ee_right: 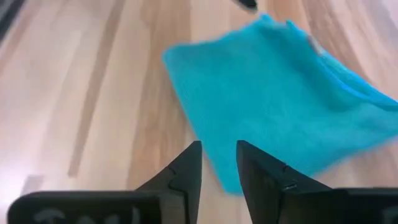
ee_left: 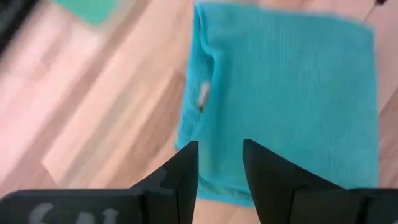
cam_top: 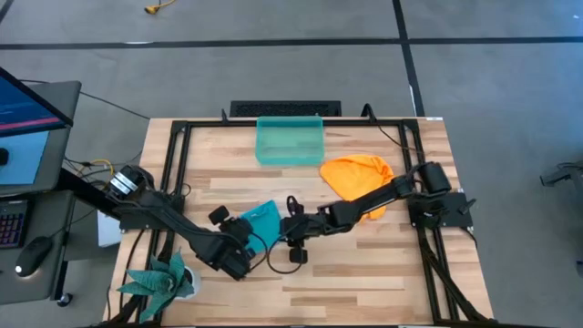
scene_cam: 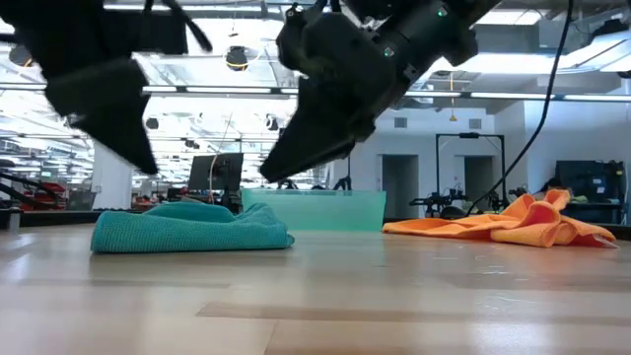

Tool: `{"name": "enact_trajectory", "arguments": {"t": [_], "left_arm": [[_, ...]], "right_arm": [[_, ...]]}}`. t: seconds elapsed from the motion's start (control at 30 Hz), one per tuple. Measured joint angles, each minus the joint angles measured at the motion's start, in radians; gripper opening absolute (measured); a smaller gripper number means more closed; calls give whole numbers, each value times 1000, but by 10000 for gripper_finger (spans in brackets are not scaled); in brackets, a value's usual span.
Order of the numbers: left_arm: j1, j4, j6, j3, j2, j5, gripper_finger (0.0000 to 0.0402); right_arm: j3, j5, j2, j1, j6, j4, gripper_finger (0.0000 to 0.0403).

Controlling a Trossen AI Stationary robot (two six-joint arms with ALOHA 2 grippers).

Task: Roll microfiber towels into tight, uniform cylinder then place into a basket
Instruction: Fold the blue microfiber cloth

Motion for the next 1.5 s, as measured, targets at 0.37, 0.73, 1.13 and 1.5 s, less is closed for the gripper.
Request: {"name": "enact_trajectory", "arguments": {"t": [0.37,0.73,1.13,1.5], "left_arm": [[-144,67,-276,-117,-11,-21,118],[-292,215,-629,-333,-119,-184,118],[-219,547,-495,-471,-207,-269,118],[-78,555,-419,-431,-207,18,161]], "right_arm": [[-9,191,-168,1,-45,-286,121],[-333,262,-436,-77,51,-131,121],[-517,48,-373,-180,200,373,120],[-338,40,-167,-203,185,388,194]]}}
